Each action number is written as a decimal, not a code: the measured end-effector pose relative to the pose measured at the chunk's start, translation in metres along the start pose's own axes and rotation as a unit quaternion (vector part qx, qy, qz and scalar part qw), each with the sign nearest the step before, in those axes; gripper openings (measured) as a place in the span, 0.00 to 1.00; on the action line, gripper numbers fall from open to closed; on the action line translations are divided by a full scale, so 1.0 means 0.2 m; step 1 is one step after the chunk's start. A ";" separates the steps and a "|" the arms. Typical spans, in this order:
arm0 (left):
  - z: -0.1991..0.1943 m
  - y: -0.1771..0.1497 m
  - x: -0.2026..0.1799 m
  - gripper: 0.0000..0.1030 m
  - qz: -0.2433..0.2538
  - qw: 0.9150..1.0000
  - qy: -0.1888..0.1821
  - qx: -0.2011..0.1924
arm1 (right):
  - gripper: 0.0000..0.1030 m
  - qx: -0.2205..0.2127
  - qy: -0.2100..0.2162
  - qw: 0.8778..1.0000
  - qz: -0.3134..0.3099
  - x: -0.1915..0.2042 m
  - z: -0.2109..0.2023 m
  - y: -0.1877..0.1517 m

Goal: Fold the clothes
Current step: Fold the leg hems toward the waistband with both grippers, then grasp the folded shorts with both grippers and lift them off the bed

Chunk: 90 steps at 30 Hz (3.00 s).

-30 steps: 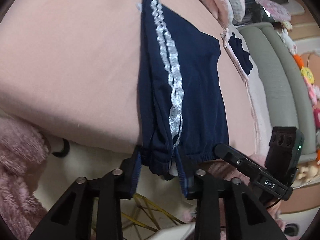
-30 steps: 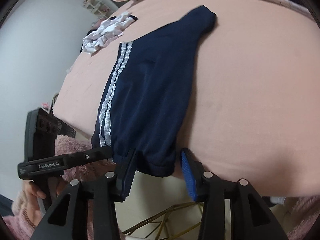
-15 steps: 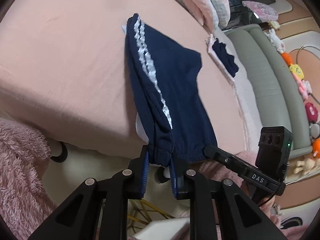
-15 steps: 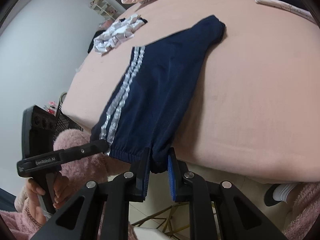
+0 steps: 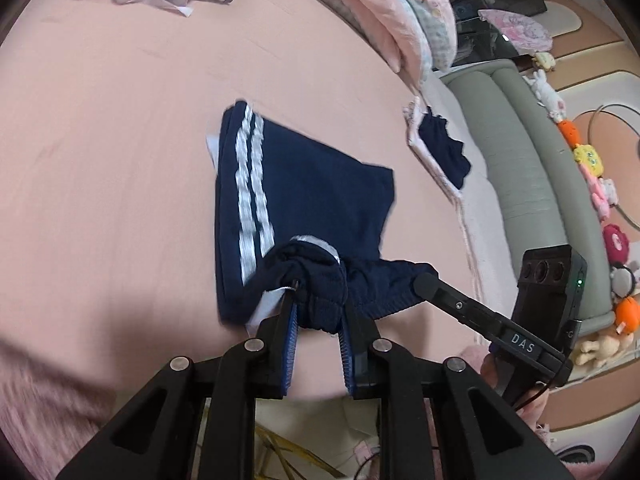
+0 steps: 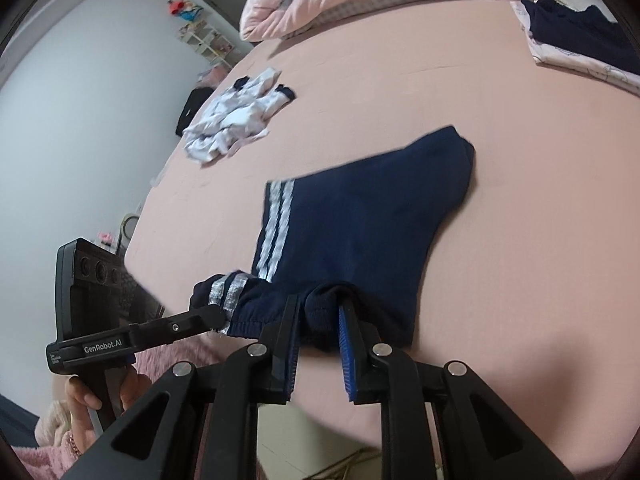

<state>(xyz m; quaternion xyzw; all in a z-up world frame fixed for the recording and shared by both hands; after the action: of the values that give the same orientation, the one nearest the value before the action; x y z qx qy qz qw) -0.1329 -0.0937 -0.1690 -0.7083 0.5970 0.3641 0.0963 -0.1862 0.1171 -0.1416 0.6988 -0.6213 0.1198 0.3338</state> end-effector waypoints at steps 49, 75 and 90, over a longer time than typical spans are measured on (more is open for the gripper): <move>0.18 0.13 -0.01 0.29 0.199 0.973 0.113 0.008 | 0.28 -0.031 -0.125 0.987 -0.092 -0.02 0.19 0.01; 0.04 0.21 -0.09 0.12 0.191 0.974 0.104 -0.066 | 0.12 -0.059 -0.131 0.982 -0.120 0.13 0.17 0.11; 0.20 0.42 0.03 0.12 0.164 0.976 0.135 -0.039 | 0.12 -0.054 -0.138 0.981 -0.121 0.11 0.28 0.36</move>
<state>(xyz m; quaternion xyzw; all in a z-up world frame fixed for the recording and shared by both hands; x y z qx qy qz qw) -0.2256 -0.0991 -0.1766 -0.6468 0.6979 0.2985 -0.0738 -0.2639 0.0639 -0.1483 0.7597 -0.5774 -0.0531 0.2944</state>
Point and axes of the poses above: each gripper's, at about its wrist camera, not at the fingertips, and z roughly the way its jaws point, x to its left, y to its top, the point moved 2 cm from there along z, roughly the way its jaws point, and after that the axes turned 6 degrees about z, right-handed, at the moved point
